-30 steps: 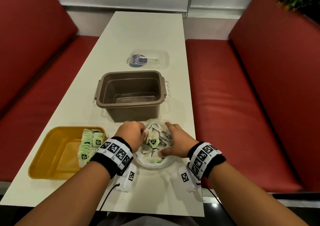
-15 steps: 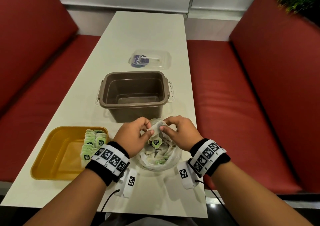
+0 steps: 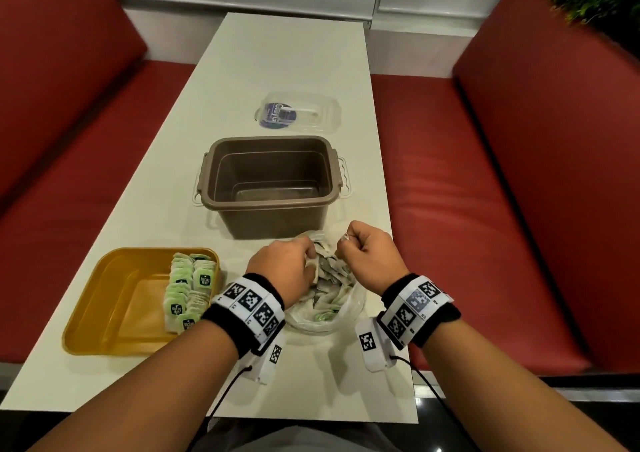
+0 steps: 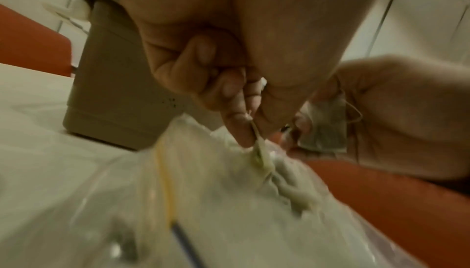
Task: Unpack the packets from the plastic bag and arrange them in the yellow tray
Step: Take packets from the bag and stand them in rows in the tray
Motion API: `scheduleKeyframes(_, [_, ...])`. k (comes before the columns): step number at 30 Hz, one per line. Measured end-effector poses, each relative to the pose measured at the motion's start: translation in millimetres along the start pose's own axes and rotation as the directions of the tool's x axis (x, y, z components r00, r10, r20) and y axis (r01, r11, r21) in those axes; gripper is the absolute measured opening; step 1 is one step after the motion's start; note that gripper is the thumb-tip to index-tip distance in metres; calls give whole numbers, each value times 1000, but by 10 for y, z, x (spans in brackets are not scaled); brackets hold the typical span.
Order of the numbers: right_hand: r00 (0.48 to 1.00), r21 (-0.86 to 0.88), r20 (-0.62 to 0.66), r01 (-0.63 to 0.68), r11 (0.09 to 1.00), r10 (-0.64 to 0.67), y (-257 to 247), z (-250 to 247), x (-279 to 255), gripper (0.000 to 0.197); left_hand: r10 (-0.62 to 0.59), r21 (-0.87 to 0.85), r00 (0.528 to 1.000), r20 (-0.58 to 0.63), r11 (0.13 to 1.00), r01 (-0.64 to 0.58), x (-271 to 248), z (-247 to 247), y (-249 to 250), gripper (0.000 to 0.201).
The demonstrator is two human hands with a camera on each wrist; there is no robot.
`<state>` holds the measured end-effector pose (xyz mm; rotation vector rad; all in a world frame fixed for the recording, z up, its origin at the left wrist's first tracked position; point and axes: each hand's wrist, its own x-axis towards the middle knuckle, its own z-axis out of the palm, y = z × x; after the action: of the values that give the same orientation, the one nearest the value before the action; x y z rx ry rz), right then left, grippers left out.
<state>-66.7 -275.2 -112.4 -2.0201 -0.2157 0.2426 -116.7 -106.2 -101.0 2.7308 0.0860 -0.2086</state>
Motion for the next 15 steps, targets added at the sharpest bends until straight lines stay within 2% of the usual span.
scheduleKeyframes(4, [999, -23, 38, 4, 1000, -3, -16, 28, -43, 12, 105, -103, 994, 7, 989, -103, -26, -232, -111, 6])
scheduleKeyframes(7, [997, -10, 71, -1, 1000, 2, -27, 79, -49, 13, 147, -132, 989, 25, 981, -143, -53, -381, -204, 14])
scheduleKeyframes(10, [991, -54, 130, -6, 999, 13, -88, 143, -69, 19, 188, -84, 975, 117, 980, -179, -105, -505, -274, 30])
scheduleKeyframes(12, [987, -45, 160, 3, 999, 4, -132, 197, -101, 18, 178, -12, 978, 111, 984, -178, -135, -559, -310, 25])
scheduleKeyframes(15, [977, -29, 206, 53, 998, -46, -229, 307, -167, 10, 143, 41, 989, 31, 989, -144, -166, -626, -371, 10])
